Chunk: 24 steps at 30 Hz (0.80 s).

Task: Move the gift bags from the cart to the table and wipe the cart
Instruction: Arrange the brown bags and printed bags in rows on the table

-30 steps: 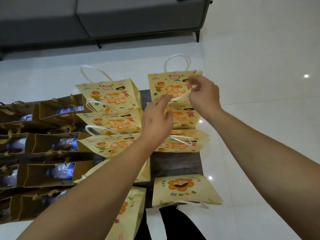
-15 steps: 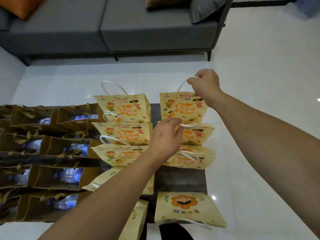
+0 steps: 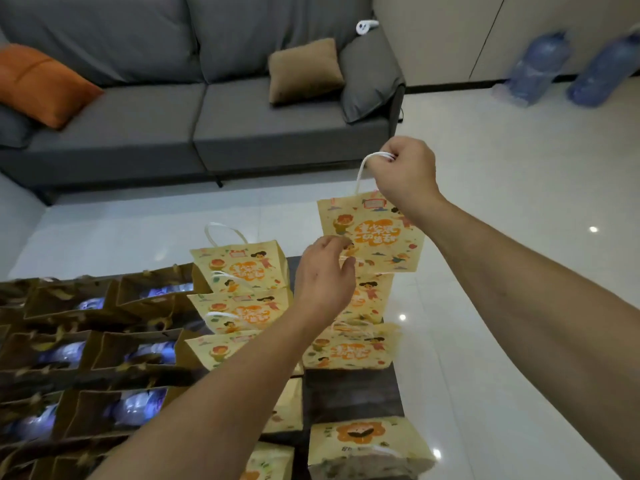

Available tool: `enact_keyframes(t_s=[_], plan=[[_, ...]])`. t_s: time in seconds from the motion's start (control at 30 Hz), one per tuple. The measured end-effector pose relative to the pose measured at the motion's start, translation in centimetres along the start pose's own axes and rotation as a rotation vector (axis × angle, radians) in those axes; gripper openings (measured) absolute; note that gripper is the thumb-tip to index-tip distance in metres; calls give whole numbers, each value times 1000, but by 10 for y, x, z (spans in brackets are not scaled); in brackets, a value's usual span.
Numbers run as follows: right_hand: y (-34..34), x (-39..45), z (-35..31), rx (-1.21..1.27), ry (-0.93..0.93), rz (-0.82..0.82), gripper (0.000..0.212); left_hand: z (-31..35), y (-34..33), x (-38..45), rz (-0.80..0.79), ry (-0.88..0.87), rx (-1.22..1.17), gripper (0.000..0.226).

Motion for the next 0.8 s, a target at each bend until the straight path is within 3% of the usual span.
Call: enact_keyframes(t_s=[0.2,0.27,0.33,0.5,0.8], plan=[[70,-22,-106,40,135,110,18,49,103,-8,217,15,-114,77],[91,-32,-141,55,173,170,15,57,130,-13,228,-16,-124,79],[107,-46,-179,80,212,214,13,60,158,-19,239,-46,-145,68],[123,-95,-260,71,275,294,19,54,236,-61,303,-171,-345,13],[76,-201,-302,152,222,311,23,-32,279,-142,215,-161,-414,10]])
Point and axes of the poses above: each hand's wrist, its own x-axis towards the middle knuckle, its own y-axis out of the back of the hand, z = x × y, the point moved 10 cm from there along x, towards the middle knuckle, and after that the axes turned 8 degrees about y, right-handed, at the moved point
